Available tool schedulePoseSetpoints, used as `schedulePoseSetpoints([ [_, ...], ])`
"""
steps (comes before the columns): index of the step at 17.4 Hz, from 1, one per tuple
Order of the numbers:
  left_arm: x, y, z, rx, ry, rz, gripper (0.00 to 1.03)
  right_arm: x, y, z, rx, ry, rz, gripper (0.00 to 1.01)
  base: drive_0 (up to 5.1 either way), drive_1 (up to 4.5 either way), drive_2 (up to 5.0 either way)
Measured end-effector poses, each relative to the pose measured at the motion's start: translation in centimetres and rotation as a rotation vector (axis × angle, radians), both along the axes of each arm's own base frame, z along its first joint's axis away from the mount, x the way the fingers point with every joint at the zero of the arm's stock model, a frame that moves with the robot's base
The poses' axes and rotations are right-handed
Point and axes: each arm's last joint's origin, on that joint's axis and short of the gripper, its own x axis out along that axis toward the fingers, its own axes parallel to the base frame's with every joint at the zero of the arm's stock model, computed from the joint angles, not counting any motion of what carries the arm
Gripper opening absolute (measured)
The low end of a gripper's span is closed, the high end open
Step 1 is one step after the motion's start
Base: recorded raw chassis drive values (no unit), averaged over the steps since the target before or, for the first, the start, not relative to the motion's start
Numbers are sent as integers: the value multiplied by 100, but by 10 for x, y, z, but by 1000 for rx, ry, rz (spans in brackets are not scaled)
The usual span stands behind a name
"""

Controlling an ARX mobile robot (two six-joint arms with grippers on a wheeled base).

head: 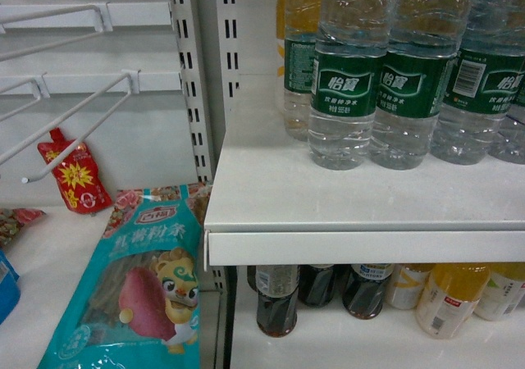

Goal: Move water from second to third shelf

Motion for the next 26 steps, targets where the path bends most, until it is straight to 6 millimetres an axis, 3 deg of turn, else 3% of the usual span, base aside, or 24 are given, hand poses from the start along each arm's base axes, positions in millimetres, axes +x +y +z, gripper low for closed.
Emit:
schedulePoseSetpoints([
  [3,0,0,0,0,-1,0,98,25,10,7,-48,-8,23,39,0,0,0],
  [8,0,0,0,0,0,0,98,63,13,-8,-68,80,12,39,0,0,0],
  [13,0,0,0,0,0,0,98,93,17,-10,-55,110,11,39,0,0,0],
  [17,0,0,0,0,-1,0,98,106,27,-15,-61,127,27,39,0,0,0],
  [26,0,0,0,0,0,0,98,133,28,-17,-40,155,-14,39,0,0,0],
])
